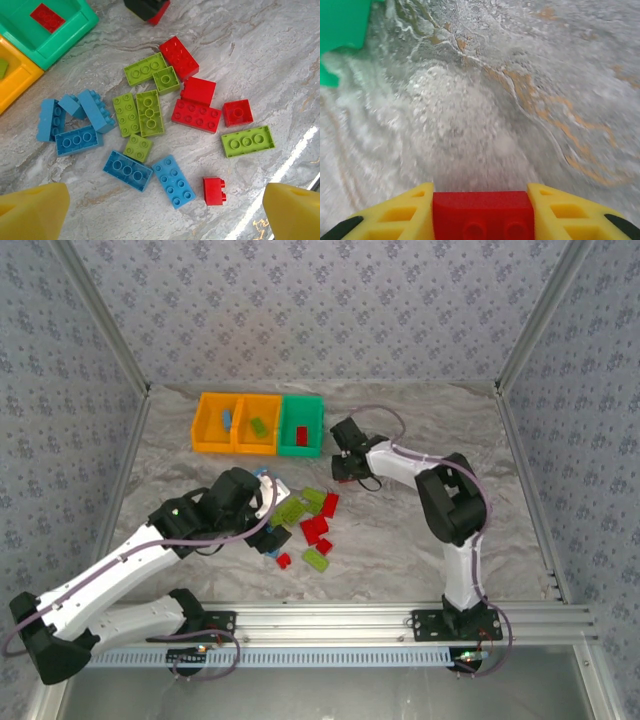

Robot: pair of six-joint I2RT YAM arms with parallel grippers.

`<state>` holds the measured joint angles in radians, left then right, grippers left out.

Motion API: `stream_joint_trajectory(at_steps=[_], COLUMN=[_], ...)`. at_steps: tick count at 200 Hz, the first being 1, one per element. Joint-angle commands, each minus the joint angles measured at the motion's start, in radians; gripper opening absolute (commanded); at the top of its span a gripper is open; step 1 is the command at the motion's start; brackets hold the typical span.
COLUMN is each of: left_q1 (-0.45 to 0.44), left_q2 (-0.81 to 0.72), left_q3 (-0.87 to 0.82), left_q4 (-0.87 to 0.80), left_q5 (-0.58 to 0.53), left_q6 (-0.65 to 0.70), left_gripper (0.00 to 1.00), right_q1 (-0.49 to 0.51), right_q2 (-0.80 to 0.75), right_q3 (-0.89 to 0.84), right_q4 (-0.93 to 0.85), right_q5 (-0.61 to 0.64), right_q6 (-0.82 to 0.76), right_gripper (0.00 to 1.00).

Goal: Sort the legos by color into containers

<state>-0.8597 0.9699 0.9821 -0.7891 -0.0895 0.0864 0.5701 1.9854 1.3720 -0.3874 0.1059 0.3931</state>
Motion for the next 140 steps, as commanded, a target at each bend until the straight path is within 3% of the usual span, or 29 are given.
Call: stream_joint_trajectory(at_steps=[1,26,54,86,122,140], left_q1=[0.002,0.022,0.064,0.078,0.079,0.079], left_q2=[-0.04,-0.073,-0.098,-0.112,-0.112,-0.108], left_q3=[-0.003,-0.013,-0.021,-0.034,-0.041,-0.042], left_q4=[0.012,0.039,0.06,0.065,0.062,0.063], left_q5=[-0.029,-0.065,-0.093,-0.14,-0.167,-0.179], left_q6=[0.01,-0.002,-0.021,-0.026,-0.028,-0.03], left_gripper=[0.99,0.99,0.99,0.99,0.99,0.99], right_q1=[0.016,0.06,0.096,0.094,0.09,0.084], right_q2=[-0.172,-0.254,-0.224,-0.066,0.15,0.219], right_q3=[-0.06,-0.067,-0.019,0.119,0.35,0.426], right_q4=[0.07,0.144,0.278,0.379,0.331,0.306], right_q5=[-0.008,0.002,0.017,0.032,0.032,0.044], right_q6=[0.017,-0.016,-0.042,-0.067,-0.109,-0.111], right_gripper=[0.42,0.43,0.43,0.42,0.43,0.49])
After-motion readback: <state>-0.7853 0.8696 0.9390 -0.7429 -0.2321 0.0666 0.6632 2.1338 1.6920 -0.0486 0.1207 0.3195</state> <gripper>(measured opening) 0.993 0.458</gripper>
